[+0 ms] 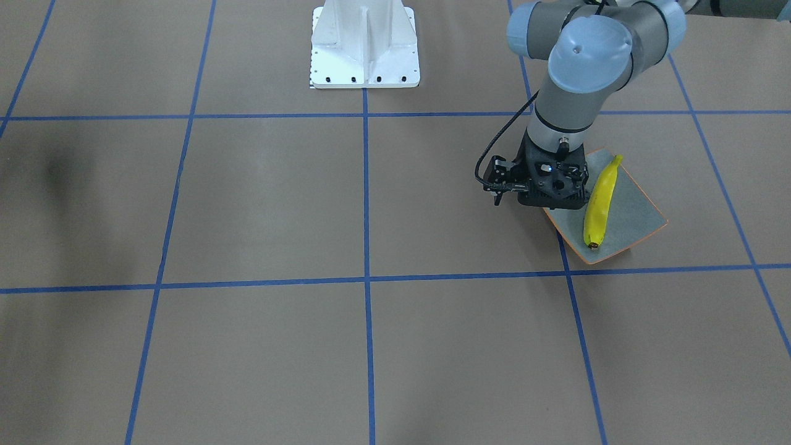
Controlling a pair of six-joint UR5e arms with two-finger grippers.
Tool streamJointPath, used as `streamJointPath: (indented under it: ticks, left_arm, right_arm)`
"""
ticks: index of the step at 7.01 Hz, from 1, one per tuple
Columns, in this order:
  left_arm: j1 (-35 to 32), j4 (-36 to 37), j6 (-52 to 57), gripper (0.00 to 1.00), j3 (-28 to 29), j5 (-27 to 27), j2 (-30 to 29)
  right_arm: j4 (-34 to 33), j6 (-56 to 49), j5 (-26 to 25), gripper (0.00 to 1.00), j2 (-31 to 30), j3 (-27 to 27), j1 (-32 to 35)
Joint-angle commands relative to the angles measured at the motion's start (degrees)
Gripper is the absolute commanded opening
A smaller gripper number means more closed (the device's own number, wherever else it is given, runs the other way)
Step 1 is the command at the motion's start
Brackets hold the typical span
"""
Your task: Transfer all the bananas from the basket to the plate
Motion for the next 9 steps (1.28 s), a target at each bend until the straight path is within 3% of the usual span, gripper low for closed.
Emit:
streamJointPath:
  ticks: [1,9]
  left_arm:
    - [0.4,-1.31,-0.24,1.0,0.35,0.07,-0.03]
    - [1.89,-6.32,-2.88,1.0,1.49,0.07,-0.38]
  right_arm:
    - [0.19,-0.69,-1.67,0.99,-0.52,-3.87,-3.3]
    - [0.19,-6.13,-7.12,0.99,-3.94,-8.63,-3.49]
